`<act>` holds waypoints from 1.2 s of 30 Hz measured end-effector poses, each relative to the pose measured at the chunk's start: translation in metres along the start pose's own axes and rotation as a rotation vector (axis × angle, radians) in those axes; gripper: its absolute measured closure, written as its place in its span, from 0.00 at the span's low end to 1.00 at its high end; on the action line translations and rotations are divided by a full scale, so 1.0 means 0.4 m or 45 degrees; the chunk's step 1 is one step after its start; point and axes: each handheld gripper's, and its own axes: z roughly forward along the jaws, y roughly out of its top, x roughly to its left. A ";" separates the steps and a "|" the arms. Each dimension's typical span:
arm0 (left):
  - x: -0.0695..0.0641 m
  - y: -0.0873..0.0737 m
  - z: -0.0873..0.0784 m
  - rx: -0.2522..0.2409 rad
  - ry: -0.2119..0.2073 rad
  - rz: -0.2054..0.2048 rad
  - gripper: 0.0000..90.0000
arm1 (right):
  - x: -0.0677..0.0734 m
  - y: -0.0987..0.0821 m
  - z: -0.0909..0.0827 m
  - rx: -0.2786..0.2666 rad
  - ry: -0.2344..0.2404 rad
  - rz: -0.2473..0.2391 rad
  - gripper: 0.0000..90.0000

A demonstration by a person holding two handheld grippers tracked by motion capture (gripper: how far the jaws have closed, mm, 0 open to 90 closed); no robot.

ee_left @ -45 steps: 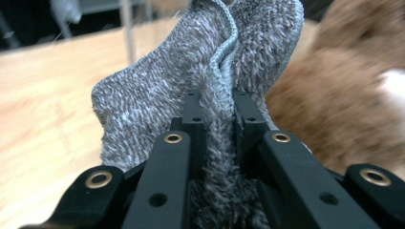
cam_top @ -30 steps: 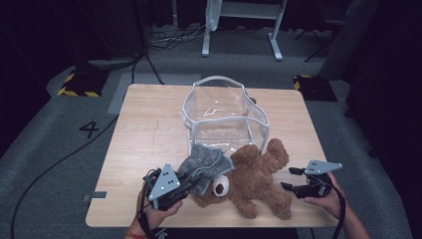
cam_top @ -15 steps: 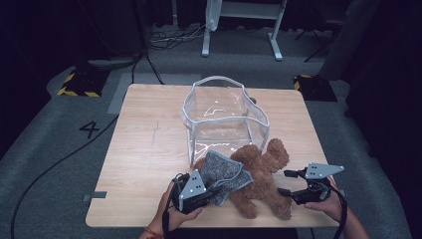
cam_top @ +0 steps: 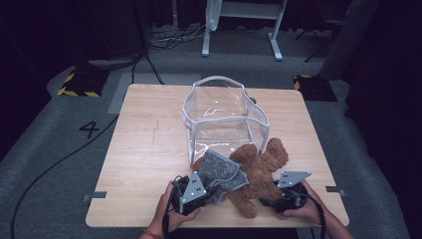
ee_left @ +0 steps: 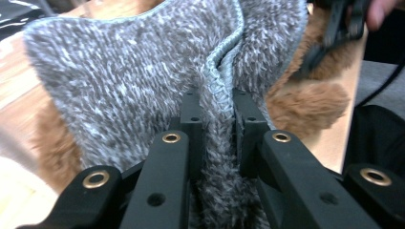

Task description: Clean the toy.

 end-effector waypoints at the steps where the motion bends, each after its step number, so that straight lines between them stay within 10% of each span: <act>1: 0.002 0.000 -0.001 0.003 0.024 -0.003 0.87 | 0.009 0.009 0.014 0.010 -0.021 -0.020 0.37; 20: 0.102 0.024 0.013 0.004 0.144 -0.086 0.87 | 0.010 0.108 0.112 -0.027 -0.182 0.016 0.53; 31: -0.016 0.074 0.085 0.080 0.016 0.114 0.87 | -0.007 0.093 0.084 -0.052 -0.070 0.027 0.43; 36: -0.029 0.045 0.138 0.145 -0.037 0.098 0.87 | -0.039 0.063 0.021 -0.080 -0.002 0.025 0.36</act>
